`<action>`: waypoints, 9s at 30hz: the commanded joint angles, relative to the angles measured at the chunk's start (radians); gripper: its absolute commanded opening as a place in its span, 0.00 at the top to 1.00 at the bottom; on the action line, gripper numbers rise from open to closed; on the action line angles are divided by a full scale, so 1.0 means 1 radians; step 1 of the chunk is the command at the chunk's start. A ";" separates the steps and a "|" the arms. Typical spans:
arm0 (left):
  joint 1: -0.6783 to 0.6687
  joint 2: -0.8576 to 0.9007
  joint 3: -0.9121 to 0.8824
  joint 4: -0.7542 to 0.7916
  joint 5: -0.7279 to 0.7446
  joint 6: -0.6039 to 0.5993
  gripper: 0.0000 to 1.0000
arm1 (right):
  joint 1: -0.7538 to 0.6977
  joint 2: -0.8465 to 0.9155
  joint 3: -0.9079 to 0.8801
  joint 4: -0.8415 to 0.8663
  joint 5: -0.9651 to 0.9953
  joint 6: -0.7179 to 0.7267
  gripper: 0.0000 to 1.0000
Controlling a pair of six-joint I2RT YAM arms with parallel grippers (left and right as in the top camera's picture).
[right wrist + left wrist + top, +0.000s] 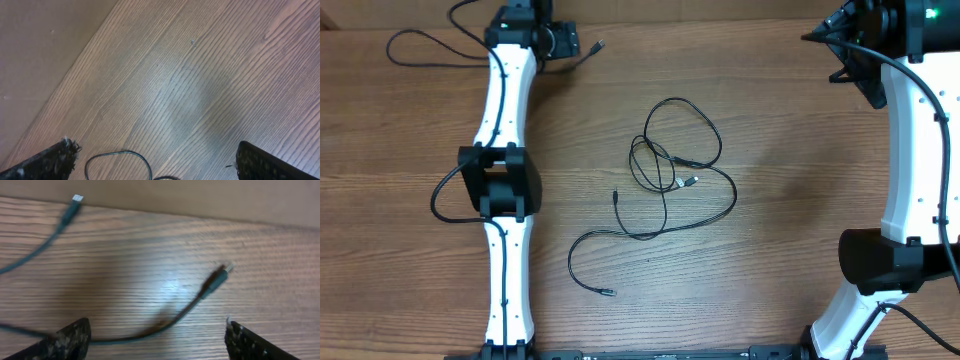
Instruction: Untangle cables
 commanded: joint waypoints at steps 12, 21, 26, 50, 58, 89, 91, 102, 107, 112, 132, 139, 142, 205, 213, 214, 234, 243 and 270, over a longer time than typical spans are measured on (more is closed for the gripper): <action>0.010 0.147 -0.004 0.024 0.010 0.252 0.08 | -0.002 0.000 0.010 0.002 0.017 -0.004 0.00; 0.079 0.173 -0.004 0.009 -0.224 0.269 0.90 | -0.002 0.000 0.010 0.002 0.017 -0.004 0.00; 0.127 0.171 -0.003 -0.005 -0.217 0.214 0.78 | -0.002 0.000 0.010 0.002 0.017 -0.004 0.00; 0.091 -0.167 -0.004 -0.307 0.601 -0.022 0.00 | -0.002 0.000 0.010 0.002 0.017 -0.004 0.00; -0.071 -0.142 -0.005 -0.717 0.415 0.054 0.05 | -0.002 0.000 0.010 0.002 0.017 -0.004 0.00; -0.261 -0.110 -0.159 -0.801 0.216 0.019 0.68 | -0.002 0.000 0.010 0.002 0.017 -0.004 0.00; -0.262 -0.110 -0.159 -0.801 0.229 0.019 0.73 | -0.002 0.000 0.010 0.002 0.017 -0.004 0.00; -0.217 -0.188 -0.158 -0.801 0.409 0.020 0.96 | -0.002 0.000 0.010 0.002 0.017 -0.004 0.00; -0.179 -0.302 -0.158 -0.801 0.428 0.011 0.96 | -0.002 0.000 0.010 0.002 0.017 -0.004 0.00; -0.158 -0.402 -0.158 -0.788 0.432 0.002 0.96 | -0.002 0.000 0.010 0.002 0.017 -0.004 0.00; -0.096 -0.759 -0.158 0.025 1.212 -0.337 0.96 | -0.002 0.000 0.010 0.002 0.017 -0.004 0.00; -0.088 -0.871 -0.158 0.373 1.073 -0.557 0.96 | -0.002 0.000 0.010 0.002 0.017 -0.004 0.00; -0.082 -0.890 -0.158 0.389 1.032 -0.561 0.96 | -0.002 0.000 0.010 0.002 0.017 -0.004 0.00; 0.775 -0.270 -0.161 -0.386 0.140 -0.329 0.51 | -0.002 0.000 0.010 0.002 0.017 -0.004 0.00; 0.742 -0.258 -0.161 -0.556 0.087 -0.215 0.18 | -0.002 0.000 0.010 0.002 0.017 -0.004 0.00; 0.735 -0.259 -0.161 -0.577 0.087 -0.215 0.18 | -0.002 0.000 0.010 0.002 0.017 -0.004 0.00; 0.267 -0.275 -0.338 -0.711 0.083 -0.122 0.09 | -0.002 0.000 0.010 0.002 0.017 -0.004 0.00; 0.244 -0.478 -0.351 -0.801 0.082 -0.136 0.07 | -0.002 0.000 0.010 0.002 0.017 -0.004 0.00; 0.150 -0.523 -0.884 -0.345 0.063 -0.092 0.37 | -0.002 0.000 0.010 0.002 0.017 -0.004 0.00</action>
